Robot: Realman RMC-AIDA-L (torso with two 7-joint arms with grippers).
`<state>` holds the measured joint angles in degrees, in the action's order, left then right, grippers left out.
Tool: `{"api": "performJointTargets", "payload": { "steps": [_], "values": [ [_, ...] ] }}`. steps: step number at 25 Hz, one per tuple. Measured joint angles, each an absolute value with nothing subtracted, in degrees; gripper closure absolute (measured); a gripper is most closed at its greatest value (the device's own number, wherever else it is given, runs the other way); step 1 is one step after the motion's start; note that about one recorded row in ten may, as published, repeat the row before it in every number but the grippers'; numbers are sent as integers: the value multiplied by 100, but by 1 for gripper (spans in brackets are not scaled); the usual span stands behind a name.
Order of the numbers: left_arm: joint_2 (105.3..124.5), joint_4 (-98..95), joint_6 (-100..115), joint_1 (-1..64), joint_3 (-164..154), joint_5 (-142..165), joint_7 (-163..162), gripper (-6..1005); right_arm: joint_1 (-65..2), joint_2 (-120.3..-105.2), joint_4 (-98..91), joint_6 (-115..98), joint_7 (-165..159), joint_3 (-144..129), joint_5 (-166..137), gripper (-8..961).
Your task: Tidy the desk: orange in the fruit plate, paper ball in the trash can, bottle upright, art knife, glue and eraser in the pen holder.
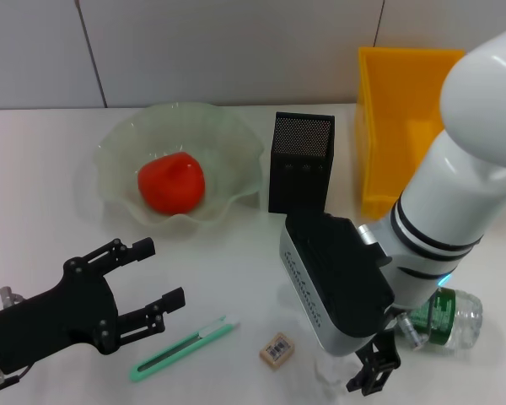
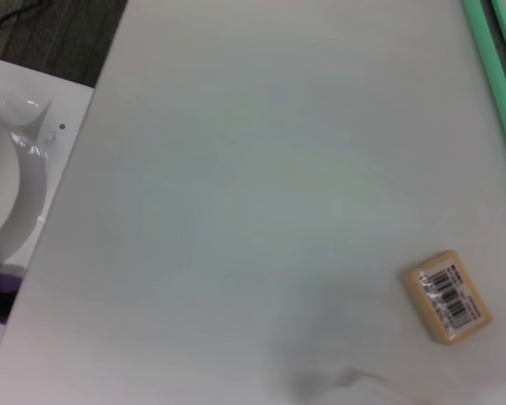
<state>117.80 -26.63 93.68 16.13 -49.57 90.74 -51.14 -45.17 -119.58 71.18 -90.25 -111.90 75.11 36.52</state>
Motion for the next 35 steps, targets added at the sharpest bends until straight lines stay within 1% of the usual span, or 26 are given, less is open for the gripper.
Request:
{"api": "performJointTargets", "payload": {
  "steps": [4, 14, 19, 25, 35],
  "values": [
    [11773, -2663, 9371, 1622, -4957, 9053, -5115, 189, -4533, -11958, 7103, -9014, -11226, 7546, 3714, 188],
    [11768, -2681, 9377, 1642, -4957, 9046, -5104, 189, -4529, -11942, 7197, -9088, -11413, 7767, 3727, 386],
    [11771, -2685, 9389, 1650, -4957, 9038, -5096, 189, -4592, -11939, 7462, -9310, -11570, 8346, 3783, 459],
    [11781, -2745, 9463, 1653, -4957, 9034, -5087, 189, -4844, -11915, 7662, -9665, -11855, 9863, 3731, 459],
    [11782, -2753, 9569, 1669, -4957, 9034, -5060, 189, -4873, -11852, 8002, -9551, -12008, 11824, 3150, 460]
  ]
}}
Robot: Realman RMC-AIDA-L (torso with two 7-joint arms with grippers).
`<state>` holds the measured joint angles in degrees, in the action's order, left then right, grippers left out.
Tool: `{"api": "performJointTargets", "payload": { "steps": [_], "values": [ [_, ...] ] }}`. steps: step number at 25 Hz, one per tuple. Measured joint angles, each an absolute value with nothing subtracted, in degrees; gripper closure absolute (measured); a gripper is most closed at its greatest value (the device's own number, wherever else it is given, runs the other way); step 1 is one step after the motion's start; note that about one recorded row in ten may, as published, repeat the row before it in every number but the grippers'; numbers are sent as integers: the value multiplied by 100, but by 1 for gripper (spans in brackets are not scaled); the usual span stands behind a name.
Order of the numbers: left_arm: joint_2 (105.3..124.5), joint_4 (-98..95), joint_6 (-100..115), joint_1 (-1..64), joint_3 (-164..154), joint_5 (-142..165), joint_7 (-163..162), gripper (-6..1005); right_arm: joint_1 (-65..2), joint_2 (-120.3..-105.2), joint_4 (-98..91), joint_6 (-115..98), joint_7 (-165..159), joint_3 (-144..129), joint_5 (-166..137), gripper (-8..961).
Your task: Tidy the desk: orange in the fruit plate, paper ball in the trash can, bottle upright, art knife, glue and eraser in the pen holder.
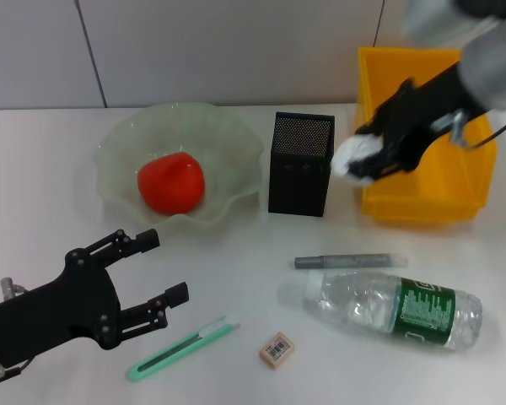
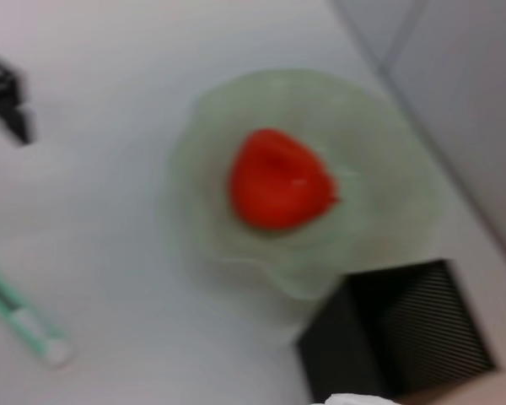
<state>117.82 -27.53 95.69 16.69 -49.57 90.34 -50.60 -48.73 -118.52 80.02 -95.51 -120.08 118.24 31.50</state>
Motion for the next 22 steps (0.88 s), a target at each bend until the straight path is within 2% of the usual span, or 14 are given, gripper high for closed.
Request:
{"api": "performJointTargets", "payload": {
  "steps": [5, 14, 22],
  "values": [
    [11772, -2753, 9582, 1671, -4957, 9048, -5063, 189, -4640, -11790, 8344, -9273, -11973, 12409, 2807, 460],
    [11769, -2751, 9584, 1686, -4962, 9074, -5063, 189, -4227, -11778, 8288, -8206, -11911, 12547, 2345, 427],
    [11768, -2751, 9588, 1721, -5001, 9079, -5100, 189, -3809, -11903, 7845, -6809, -11898, 12451, 2881, 389]
  ]
}}
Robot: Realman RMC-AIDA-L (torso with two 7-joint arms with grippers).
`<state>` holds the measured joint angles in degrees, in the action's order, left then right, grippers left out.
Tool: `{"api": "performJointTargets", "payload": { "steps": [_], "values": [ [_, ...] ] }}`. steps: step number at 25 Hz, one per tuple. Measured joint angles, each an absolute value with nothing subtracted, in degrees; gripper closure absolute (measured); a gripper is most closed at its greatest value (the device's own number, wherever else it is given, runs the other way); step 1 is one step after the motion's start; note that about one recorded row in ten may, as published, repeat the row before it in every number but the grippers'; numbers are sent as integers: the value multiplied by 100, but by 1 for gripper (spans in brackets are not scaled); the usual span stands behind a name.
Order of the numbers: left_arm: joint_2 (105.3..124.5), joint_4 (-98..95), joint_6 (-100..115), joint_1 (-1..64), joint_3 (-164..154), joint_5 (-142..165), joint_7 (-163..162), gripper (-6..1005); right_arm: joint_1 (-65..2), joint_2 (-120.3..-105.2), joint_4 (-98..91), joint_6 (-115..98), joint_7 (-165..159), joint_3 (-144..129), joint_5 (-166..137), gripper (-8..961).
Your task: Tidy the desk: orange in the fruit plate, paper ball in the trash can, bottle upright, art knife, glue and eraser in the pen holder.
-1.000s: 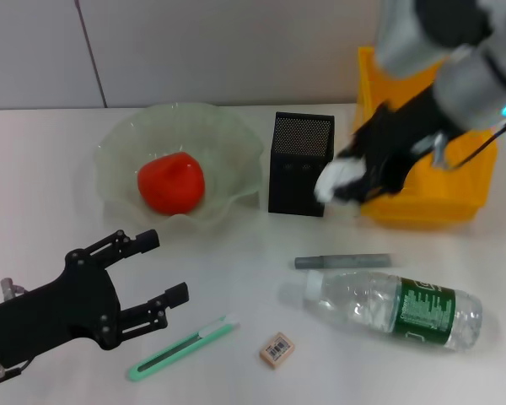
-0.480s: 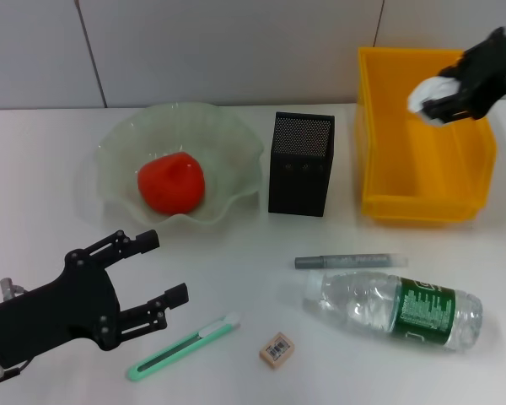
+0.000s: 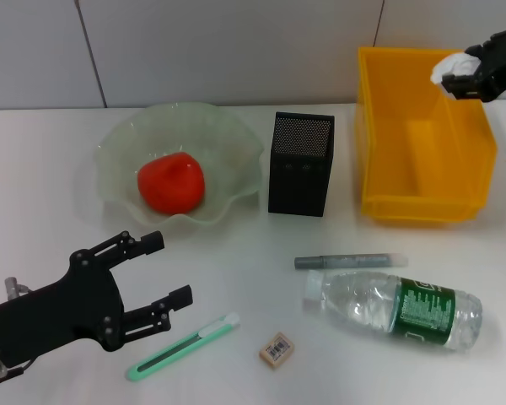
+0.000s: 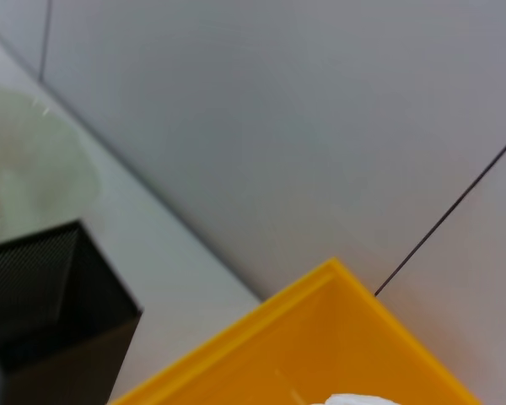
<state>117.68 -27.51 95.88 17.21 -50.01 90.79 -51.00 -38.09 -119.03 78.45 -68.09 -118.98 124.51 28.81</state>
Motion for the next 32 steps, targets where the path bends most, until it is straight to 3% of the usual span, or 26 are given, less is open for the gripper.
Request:
{"api": "performJointTargets", "payload": {
  "steps": [14, 20, 24, 28, 32],
  "values": [
    [11768, -2751, 9590, 1723, -4993, 9079, -5109, 189, -3739, -11909, 7415, -6338, -11998, 12313, 3163, 323],
    [11768, -2751, 9591, 1722, -4977, 9079, -5113, 189, -3733, -11910, 7440, -6380, -12047, 12272, 3307, 223],
    [11756, -2751, 9627, 1722, -4969, 9079, -5115, 189, -3674, -11882, 7641, -6732, -12068, 12355, 3847, 216],
    [11748, -2750, 9662, 1722, -4965, 9078, -5116, 189, -3413, -11831, 8020, -7466, -11782, 12721, 5175, 209],
    [11734, -2751, 9746, 1716, -4956, 9050, -5111, 189, -2970, -11873, 8129, -8059, -11375, 13065, 6277, 202]
  ]
}}
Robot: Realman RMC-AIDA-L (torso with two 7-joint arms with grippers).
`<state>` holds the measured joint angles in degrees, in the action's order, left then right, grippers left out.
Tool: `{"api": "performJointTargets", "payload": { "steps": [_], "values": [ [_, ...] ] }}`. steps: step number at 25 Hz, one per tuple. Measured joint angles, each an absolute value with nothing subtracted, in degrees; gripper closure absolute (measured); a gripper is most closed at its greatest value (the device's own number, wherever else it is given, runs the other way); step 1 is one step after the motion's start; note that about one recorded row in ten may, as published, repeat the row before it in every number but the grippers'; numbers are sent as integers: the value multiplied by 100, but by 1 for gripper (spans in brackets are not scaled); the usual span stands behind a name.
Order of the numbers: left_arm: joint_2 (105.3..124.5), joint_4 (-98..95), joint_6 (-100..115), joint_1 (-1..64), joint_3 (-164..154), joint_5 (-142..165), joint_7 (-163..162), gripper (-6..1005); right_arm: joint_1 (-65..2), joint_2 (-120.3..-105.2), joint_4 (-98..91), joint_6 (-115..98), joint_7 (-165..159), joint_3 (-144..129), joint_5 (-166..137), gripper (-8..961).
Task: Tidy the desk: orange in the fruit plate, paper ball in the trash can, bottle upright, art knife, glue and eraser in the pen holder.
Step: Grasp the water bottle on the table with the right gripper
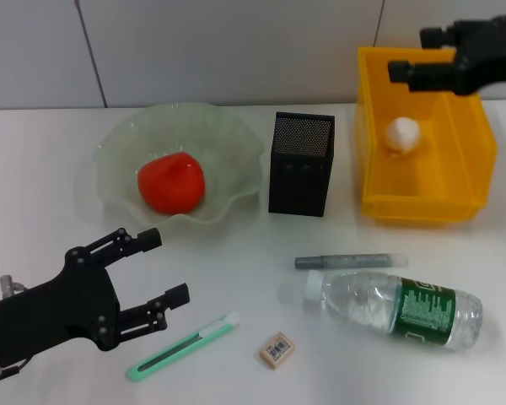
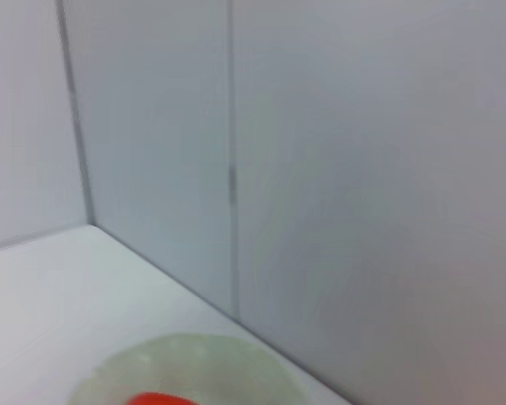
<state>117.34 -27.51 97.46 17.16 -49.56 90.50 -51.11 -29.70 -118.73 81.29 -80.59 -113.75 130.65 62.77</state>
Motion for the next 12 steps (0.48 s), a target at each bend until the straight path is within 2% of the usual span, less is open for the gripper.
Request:
{"api": "performJointTargets", "payload": {
  "steps": [10, 12],
  "values": [
    [11733, -2751, 9787, 1676, -4956, 9071, -5111, 188, -2258, -11845, 8500, -9416, -11389, 13432, 6799, 185],
    [11733, -2751, 9789, 1675, -4956, 9071, -5117, 188, -2298, -11771, 8766, -9731, -11722, 13470, 6379, 182]
  ]
}}
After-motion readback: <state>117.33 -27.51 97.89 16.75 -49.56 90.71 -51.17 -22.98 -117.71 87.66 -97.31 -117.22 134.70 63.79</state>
